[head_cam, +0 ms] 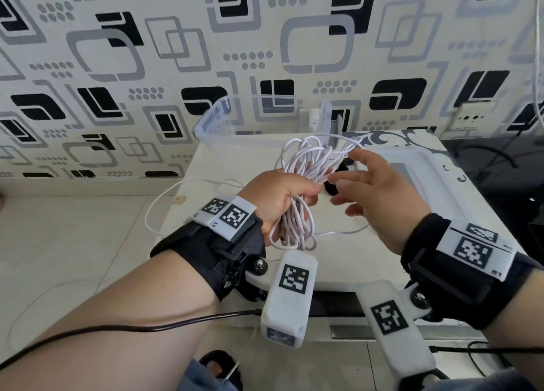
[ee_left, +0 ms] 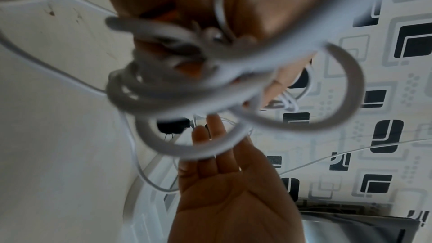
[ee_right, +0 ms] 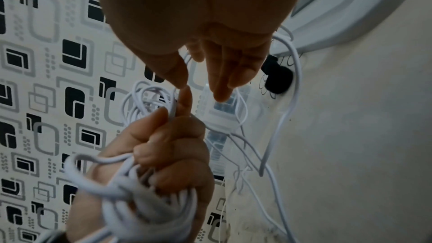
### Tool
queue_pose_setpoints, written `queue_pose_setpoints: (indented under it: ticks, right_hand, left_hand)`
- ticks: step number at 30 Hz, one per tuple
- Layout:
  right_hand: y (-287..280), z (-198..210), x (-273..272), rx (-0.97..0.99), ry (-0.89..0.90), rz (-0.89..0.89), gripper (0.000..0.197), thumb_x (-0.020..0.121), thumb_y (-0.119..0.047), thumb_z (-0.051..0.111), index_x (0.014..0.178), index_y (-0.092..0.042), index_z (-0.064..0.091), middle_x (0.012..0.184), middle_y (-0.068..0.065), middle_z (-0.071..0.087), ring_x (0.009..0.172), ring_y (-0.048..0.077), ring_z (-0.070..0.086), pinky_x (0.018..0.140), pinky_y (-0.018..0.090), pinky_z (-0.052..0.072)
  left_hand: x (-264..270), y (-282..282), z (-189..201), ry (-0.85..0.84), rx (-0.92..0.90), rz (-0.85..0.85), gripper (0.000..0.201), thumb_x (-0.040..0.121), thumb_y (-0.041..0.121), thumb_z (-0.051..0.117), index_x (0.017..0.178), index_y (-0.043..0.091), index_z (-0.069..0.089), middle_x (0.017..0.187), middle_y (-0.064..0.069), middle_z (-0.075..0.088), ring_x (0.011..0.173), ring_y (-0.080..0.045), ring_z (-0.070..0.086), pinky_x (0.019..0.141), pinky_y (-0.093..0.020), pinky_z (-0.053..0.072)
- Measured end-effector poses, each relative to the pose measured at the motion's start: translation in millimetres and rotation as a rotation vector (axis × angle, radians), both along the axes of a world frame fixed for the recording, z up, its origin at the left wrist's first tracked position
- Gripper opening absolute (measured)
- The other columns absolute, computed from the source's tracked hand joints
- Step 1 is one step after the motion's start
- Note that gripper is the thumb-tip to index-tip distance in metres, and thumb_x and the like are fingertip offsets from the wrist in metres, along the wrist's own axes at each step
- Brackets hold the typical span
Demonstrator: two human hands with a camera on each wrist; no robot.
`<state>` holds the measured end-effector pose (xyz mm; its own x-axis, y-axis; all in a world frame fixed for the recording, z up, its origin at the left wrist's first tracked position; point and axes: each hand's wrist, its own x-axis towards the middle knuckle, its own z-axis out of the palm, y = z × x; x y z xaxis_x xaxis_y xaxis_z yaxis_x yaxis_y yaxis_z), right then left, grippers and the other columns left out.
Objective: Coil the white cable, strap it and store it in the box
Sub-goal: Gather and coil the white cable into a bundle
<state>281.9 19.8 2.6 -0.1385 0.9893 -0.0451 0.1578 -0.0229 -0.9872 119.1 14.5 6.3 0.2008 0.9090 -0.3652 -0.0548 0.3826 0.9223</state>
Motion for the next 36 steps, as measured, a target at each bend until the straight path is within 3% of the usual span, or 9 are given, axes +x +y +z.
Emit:
queue_pose_setpoints:
  ticks: [2,6,8,15,19,22,25,28,36]
  right_hand:
    - [1,0,1,0.059,-0.063,-0.052,0.044,0.088,-0.012,0.057,0.128,-0.019,0.040,0.094,-0.006,0.067,0.070,0.010,0.064,0.060,0.022,0.046]
    - [4,-4,4,0.144,-0.160,-0.085,0.047,0.084,-0.012,0.060,0.120,-0.033,0.039,0.091,-0.005,0.063,0.071,0.014,0.062,0.058,0.023,0.049]
    - [7,-6,7,0.193,-0.271,-0.079,0.036,0.084,-0.014,0.061,0.110,-0.035,0.047,0.081,-0.007,0.059,0.063,0.006,0.056,0.055,0.013,0.044]
    - [12,-7,12,0.261,-0.496,-0.136,0.002,0.087,-0.025,0.061,0.088,-0.026,0.062,0.054,-0.006,0.042,0.050,0.009,0.041,0.045,0.007,0.033]
    - [15,-5,14,0.261,-0.576,-0.106,0.019,0.088,-0.027,0.057,0.071,-0.023,0.063,0.059,0.000,0.041,0.052,0.016,0.041,0.045,0.012,0.033]
    - [16,-2,16,0.266,-0.483,-0.120,0.030,0.090,-0.027,0.053,0.064,-0.014,0.062,0.064,0.006,0.045,0.059,0.025,0.044,0.056,0.023,0.038]
    - [16,-1,15,0.236,-0.349,-0.134,0.021,0.090,-0.027,0.053,0.073,-0.022,0.066,0.064,0.004,0.058,0.064,0.028,0.055,0.065,0.035,0.048]
    - [16,-5,13,0.230,-0.312,-0.113,0.005,0.087,-0.018,0.058,0.087,-0.023,0.058,0.062,-0.002,0.062,0.062,0.021,0.058,0.064,0.033,0.050]
    - [15,-2,9,0.075,0.012,-0.027,0.019,0.090,-0.011,0.055,0.074,-0.015,0.062,0.053,-0.007,0.060,0.049,0.009,0.052,0.053,0.021,0.049]
  left_hand:
    - [-2,-1,4,0.000,-0.056,-0.083,0.019,0.073,0.017,0.060,0.064,0.008,0.046,0.049,-0.001,0.037,0.039,-0.013,0.035,0.039,-0.016,0.033]
    - [-3,-2,5,0.074,-0.077,-0.229,0.031,0.069,0.028,0.058,0.048,0.015,0.039,0.046,-0.001,0.032,0.037,-0.013,0.029,0.046,-0.025,0.021]
    - [-1,-3,6,0.105,-0.059,-0.267,0.032,0.066,0.029,0.061,0.044,0.016,0.042,0.045,-0.001,0.032,0.038,-0.013,0.029,0.048,-0.028,0.019]
    - [-7,-3,11,-0.060,-0.010,-0.205,0.021,0.067,0.010,0.060,0.083,0.014,0.072,0.056,-0.002,0.032,0.048,-0.014,0.022,0.049,-0.026,0.015]
    - [-19,1,20,-0.183,0.013,-0.178,0.024,0.081,0.008,0.049,0.082,0.015,0.072,0.051,0.004,0.038,0.038,-0.007,0.032,0.039,-0.017,0.022]
    - [-30,5,24,-0.266,0.016,-0.128,0.023,0.078,0.012,0.047,0.089,0.014,0.068,0.051,0.005,0.039,0.037,-0.006,0.037,0.040,-0.017,0.022]
    - [-29,4,22,-0.260,0.037,-0.024,0.020,0.077,0.007,0.051,0.090,0.013,0.065,0.051,0.005,0.038,0.038,-0.006,0.034,0.041,-0.016,0.022]
    - [-24,6,13,-0.184,0.060,0.155,0.020,0.087,0.008,0.046,0.087,0.013,0.066,0.049,0.004,0.038,0.034,-0.007,0.034,0.037,-0.013,0.031]
    - [-25,8,4,-0.046,0.092,0.317,0.018,0.089,0.007,0.050,0.090,0.010,0.067,0.045,0.003,0.042,0.031,-0.009,0.037,0.036,-0.015,0.035]
